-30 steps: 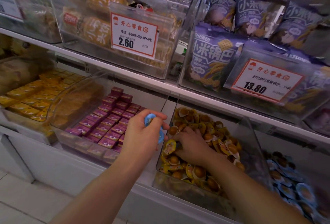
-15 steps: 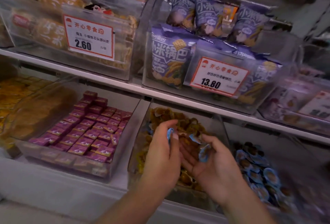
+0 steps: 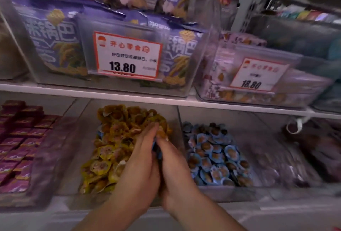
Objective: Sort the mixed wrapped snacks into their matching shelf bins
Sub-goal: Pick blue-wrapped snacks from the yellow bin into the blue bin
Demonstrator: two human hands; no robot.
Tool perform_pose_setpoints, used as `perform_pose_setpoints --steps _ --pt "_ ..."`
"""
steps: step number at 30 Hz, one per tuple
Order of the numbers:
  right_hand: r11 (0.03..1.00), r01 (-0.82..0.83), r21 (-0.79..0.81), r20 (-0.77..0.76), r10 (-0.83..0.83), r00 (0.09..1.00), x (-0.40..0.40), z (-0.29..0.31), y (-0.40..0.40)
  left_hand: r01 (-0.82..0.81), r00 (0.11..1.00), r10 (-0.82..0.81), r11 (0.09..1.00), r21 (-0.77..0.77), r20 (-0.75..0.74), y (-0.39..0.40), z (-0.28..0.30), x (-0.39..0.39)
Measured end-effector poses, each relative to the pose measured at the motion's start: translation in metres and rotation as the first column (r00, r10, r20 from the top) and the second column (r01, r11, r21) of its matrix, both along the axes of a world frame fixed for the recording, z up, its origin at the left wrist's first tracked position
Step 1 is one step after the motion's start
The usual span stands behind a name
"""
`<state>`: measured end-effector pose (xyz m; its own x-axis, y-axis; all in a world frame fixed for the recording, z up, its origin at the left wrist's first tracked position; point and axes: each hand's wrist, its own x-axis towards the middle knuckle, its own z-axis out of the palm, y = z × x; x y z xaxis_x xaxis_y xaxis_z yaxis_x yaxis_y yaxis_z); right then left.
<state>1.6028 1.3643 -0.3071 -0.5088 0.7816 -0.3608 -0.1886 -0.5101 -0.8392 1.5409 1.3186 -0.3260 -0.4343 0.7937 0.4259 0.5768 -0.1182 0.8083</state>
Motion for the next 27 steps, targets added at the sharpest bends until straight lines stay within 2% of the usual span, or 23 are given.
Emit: perform_pose_setpoints --steps 3,5,7,9,10,12,13,15,16,17,19,20,21,23,25,27 --pt "0.976 -0.111 -0.185 -0.140 0.086 0.986 0.015 0.011 0.005 0.102 0.981 -0.112 0.993 -0.066 -0.161 -0.002 0.014 0.003" --pt "0.955 -0.185 -0.231 -0.217 0.134 0.967 0.025 0.020 0.006 0.102 0.939 -0.126 0.991 -0.090 -0.320 -0.005 0.020 0.001" --pt "0.966 -0.208 -0.154 -0.221 0.172 0.960 0.033 0.030 0.007 0.081 0.867 -0.102 0.995 -0.064 -0.488 -0.007 0.025 -0.002" --pt "0.981 -0.195 0.009 -0.178 0.193 0.965 0.041 0.034 0.009 0.125 0.844 -0.123 0.992 -0.032 -0.522 -0.005 0.023 0.001" --pt "0.981 -0.179 0.074 -0.149 0.188 0.971 0.045 0.035 0.011 0.176 0.874 -0.162 0.984 -0.012 -0.458 -0.004 0.021 0.004" --pt "0.980 -0.141 0.137 -0.115 0.157 0.981 0.051 0.035 0.013 0.292 0.950 -0.288 0.956 0.017 -0.124 -0.003 0.019 0.012" --pt "0.980 -0.131 0.152 -0.110 0.148 0.983 0.054 0.035 0.015 0.346 0.933 -0.351 0.936 0.062 0.086 -0.002 0.020 0.014" --pt "0.981 -0.104 0.166 -0.138 0.127 0.982 0.060 0.037 0.024 0.374 0.774 -0.440 0.898 0.233 0.456 0.002 0.021 0.014" --pt "0.984 -0.081 0.160 -0.148 0.105 0.983 0.063 0.039 0.030 0.328 0.717 -0.441 0.897 0.297 0.539 0.003 0.022 0.010" --pt "0.987 -0.058 0.149 -0.144 0.080 0.986 0.067 0.039 0.039 0.276 0.733 -0.417 0.904 0.325 0.538 0.001 0.023 0.005" --pt "0.987 0.000 0.161 -0.087 0.014 0.996 0.071 0.039 0.062 0.110 0.916 -0.200 0.959 0.262 0.348 -0.005 0.023 -0.010" --pt "0.981 0.052 0.186 -0.058 -0.042 0.997 0.072 0.038 0.077 0.015 0.975 -0.063 0.976 0.219 0.213 -0.009 0.020 -0.019" --pt "0.972 0.108 0.209 -0.041 -0.102 0.994 0.071 0.035 0.092 -0.052 0.994 0.033 0.983 0.178 0.108 -0.013 0.016 -0.029" --pt "0.963 0.142 0.230 0.026 -0.152 0.988 0.064 0.030 0.119 -0.115 0.993 0.115 0.987 0.116 0.004 -0.021 0.010 -0.045" --pt "0.975 0.099 0.197 0.147 -0.129 0.981 0.053 0.023 0.137 -0.146 0.988 0.149 0.987 0.070 -0.047 -0.032 0.008 -0.057" --pt "0.977 0.029 0.213 0.273 -0.088 0.958 0.041 0.012 0.149 -0.183 0.968 0.189 0.982 0.050 -0.166 -0.046 0.009 -0.071"
